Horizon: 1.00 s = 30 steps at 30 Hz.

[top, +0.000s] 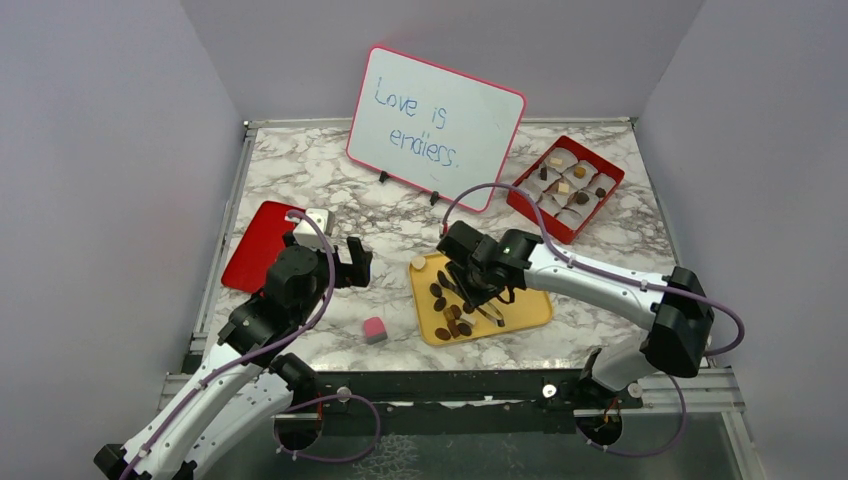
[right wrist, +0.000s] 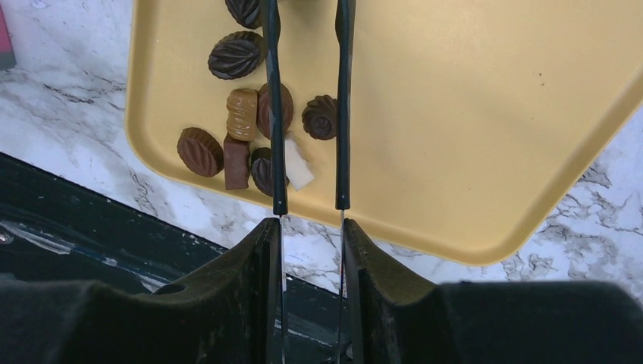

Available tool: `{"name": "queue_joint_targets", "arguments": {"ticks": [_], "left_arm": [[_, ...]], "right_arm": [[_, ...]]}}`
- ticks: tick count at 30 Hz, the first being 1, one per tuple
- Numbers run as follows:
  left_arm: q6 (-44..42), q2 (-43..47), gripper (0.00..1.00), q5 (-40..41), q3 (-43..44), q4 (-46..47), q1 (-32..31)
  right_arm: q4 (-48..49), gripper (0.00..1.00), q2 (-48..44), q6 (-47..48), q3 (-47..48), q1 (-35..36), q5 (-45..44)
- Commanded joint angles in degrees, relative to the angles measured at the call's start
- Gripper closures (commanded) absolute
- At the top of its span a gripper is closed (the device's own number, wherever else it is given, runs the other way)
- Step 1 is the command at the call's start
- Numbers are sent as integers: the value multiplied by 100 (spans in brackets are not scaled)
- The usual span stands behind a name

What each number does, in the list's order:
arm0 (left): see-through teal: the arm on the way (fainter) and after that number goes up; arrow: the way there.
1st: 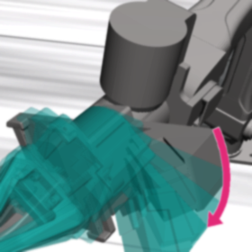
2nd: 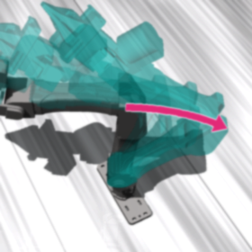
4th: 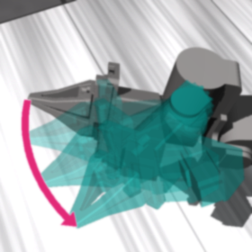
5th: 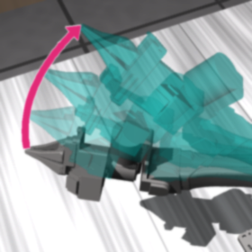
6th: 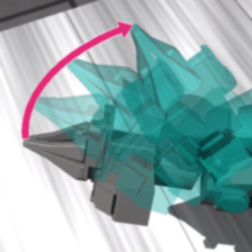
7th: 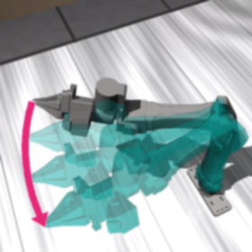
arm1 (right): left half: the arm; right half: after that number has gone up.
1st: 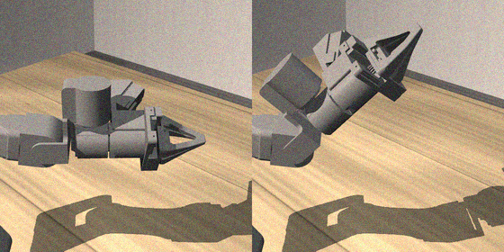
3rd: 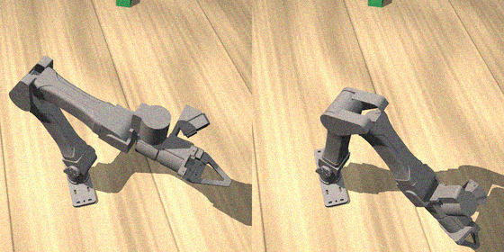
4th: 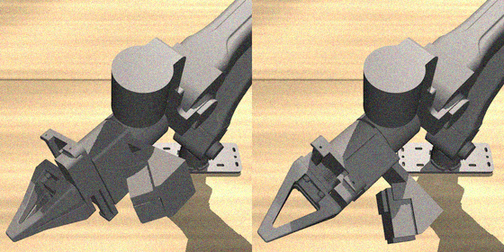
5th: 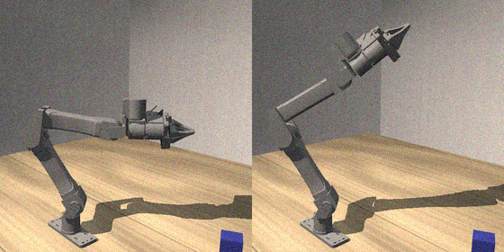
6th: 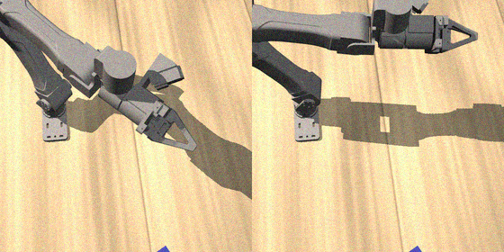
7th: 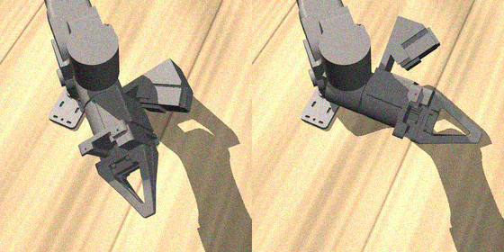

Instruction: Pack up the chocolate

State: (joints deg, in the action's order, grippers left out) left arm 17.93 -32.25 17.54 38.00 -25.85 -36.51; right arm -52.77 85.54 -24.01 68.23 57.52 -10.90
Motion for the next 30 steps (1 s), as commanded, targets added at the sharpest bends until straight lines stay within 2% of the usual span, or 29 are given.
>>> {"name": "queue_joint_targets", "arguments": {"ticks": [1,30], "left_arm": [[-32,52,1,127,-23,137,-14],[-22,105,1,123,-32,121,-14]], "right_arm": [[-49,62,142,-23,199,101,-113],[-278,62,741,-105,420,255,-502]]}}
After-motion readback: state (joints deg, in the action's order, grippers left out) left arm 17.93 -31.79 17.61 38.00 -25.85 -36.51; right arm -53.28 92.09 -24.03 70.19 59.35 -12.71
